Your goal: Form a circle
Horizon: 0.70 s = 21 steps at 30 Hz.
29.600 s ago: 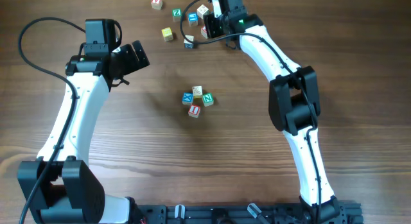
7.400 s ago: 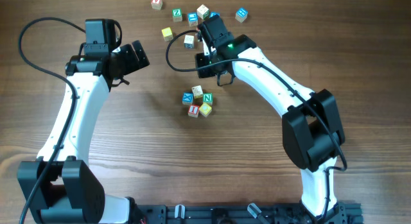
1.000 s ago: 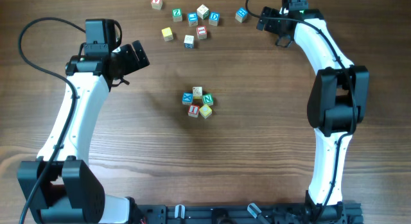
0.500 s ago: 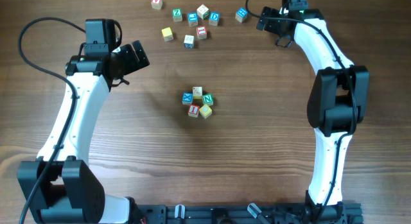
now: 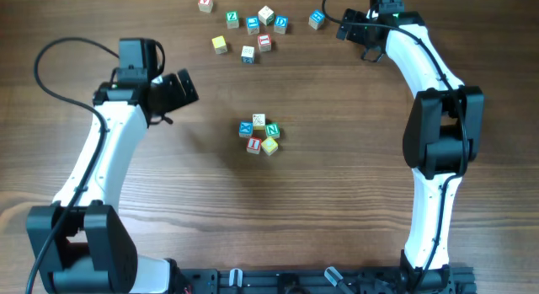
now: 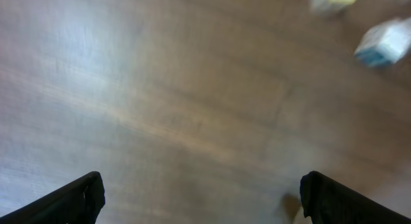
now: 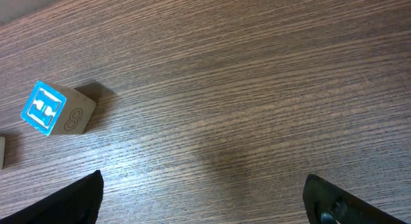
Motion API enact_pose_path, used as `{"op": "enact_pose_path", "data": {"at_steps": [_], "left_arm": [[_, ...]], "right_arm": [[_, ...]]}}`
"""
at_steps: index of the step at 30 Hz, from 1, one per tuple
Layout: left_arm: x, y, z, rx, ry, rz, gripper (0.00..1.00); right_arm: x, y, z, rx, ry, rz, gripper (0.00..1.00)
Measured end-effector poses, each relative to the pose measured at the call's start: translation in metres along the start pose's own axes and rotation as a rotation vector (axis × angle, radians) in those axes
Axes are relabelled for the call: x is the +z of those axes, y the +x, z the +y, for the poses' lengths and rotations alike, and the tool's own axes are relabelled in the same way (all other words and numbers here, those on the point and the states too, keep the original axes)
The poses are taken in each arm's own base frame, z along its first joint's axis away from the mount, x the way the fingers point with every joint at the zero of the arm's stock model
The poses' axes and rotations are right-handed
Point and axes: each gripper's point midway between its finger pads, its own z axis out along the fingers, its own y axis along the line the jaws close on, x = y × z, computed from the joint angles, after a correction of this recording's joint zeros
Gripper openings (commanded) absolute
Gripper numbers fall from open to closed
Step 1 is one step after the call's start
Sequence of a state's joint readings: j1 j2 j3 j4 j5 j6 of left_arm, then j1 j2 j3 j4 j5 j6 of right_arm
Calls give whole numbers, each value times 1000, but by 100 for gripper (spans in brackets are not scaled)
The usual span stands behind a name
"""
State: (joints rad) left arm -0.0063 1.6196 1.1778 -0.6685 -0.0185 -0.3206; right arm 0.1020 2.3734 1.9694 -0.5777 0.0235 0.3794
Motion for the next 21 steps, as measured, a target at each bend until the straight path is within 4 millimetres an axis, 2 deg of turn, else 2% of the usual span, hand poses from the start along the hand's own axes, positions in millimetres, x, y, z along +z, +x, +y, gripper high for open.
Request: {"op": "enact_pose_path", "data": {"at_steps": [7,11,13,21], "left_arm": [[32,81,32,4,-79,192,100],[38,123,50,5,-112,272,100],[38,138,56,6,-113,275,100],[24,177,72,4,-91,223,100]], "right_arm": [[0,0,0,0,0,0,100],[0,0,0,0,0,0,100],[0,0,0,0,0,0,100],[0,0,0,0,0,0,99]]}}
